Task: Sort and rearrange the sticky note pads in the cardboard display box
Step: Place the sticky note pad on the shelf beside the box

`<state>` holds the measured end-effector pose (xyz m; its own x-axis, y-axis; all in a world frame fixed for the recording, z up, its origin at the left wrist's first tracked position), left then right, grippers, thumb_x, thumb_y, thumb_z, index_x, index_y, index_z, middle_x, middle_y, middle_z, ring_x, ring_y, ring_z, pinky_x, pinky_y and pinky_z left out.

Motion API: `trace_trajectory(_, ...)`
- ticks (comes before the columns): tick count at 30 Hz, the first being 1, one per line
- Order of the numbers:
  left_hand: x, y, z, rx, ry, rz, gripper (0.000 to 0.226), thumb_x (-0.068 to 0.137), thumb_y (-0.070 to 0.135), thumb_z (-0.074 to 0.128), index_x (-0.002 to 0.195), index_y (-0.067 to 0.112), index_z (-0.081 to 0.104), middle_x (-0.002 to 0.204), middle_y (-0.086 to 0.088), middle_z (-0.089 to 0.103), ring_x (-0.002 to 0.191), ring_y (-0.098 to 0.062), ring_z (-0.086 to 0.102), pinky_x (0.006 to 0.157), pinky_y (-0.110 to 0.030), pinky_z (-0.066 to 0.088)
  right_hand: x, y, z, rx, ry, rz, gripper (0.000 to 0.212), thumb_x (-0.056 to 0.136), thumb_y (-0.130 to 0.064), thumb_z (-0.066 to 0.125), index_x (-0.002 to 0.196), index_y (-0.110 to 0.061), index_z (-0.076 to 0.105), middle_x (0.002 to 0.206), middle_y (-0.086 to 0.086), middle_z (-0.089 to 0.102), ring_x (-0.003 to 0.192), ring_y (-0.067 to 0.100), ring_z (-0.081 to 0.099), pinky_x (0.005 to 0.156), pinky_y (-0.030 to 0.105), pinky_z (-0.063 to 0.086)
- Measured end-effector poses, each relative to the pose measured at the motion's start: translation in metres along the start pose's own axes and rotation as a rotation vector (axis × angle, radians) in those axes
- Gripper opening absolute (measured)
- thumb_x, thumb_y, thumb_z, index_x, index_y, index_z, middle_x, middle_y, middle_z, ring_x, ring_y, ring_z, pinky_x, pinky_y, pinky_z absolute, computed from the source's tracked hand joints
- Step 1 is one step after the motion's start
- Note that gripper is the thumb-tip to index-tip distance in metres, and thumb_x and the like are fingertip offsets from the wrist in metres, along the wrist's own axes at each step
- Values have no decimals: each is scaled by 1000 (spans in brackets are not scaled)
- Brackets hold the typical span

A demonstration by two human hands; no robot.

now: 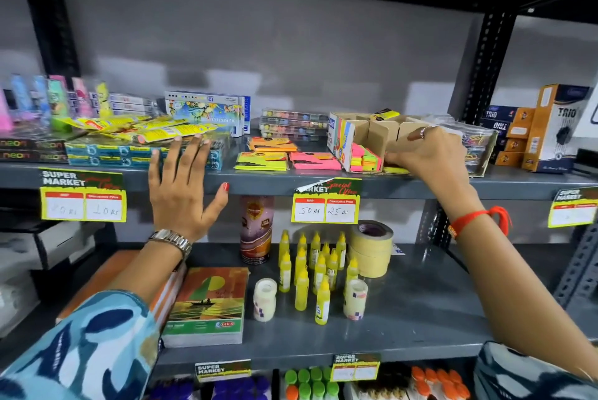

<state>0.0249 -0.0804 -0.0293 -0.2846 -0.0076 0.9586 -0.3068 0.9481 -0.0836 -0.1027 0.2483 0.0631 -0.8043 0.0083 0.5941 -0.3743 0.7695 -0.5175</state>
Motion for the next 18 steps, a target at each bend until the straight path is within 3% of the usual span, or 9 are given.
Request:
trace_trajectory(5, 0, 1, 0, 14, -12, -3, 66, 94, 52, 24, 140, 8, 40, 139, -13, 48, 134, -31, 33, 112, -53, 18, -15, -13, -29, 167, 307, 14, 57, 66, -45, 74, 110, -8, 67, 101, 20, 71, 99, 37, 62, 84, 36, 46)
trace_trajectory(8, 0, 1, 1, 9, -10, 2, 65, 93, 52, 25, 139, 8, 41, 139, -13, 48, 134, -32, 33, 112, -53, 18, -30, -45, -37, 261, 381, -65, 53, 64, -48, 67, 108, -16, 68, 98, 14, 72, 95, 32, 64, 81, 32, 47)
trace_trajectory(11, 1, 0, 0, -6, 7, -4, 65, 92, 52, 26, 138, 9, 42, 138, -13, 49, 134, -31, 33, 112, -51, 16, -45, -84, -19, 273, 313, -199, 48, 62, -50, 62, 97, -19, 71, 87, 9, 74, 84, 25, 67, 74, 32, 50)
trace_trajectory(15, 1, 0, 0, -7, 9, 9, 64, 93, 52, 26, 138, 10, 41, 138, -13, 50, 134, -30, 32, 111, -51, 18, -58, -118, 28, 156, 81, -313, 48, 64, -51, 70, 89, -10, 72, 82, 11, 73, 80, 28, 66, 69, 34, 54)
trace_trajectory(18, 0, -3, 1, -4, -2, 12, 64, 93, 53, 25, 139, 10, 40, 138, -13, 49, 134, -30, 33, 111, -53, 19, -61, -128, 53, -42, 10, -341, 45, 69, -50, 70, 83, -7, 67, 86, 14, 71, 85, 32, 64, 75, 37, 50)
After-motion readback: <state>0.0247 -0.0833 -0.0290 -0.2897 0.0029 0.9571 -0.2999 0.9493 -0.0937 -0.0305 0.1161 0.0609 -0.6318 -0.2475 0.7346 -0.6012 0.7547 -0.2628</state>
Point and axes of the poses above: each hand's wrist, its own x-axis towards the middle knuckle, its own z-axis out of the palm, y = z × x, the point moved 4 cm from there along x, towards the middle knuckle
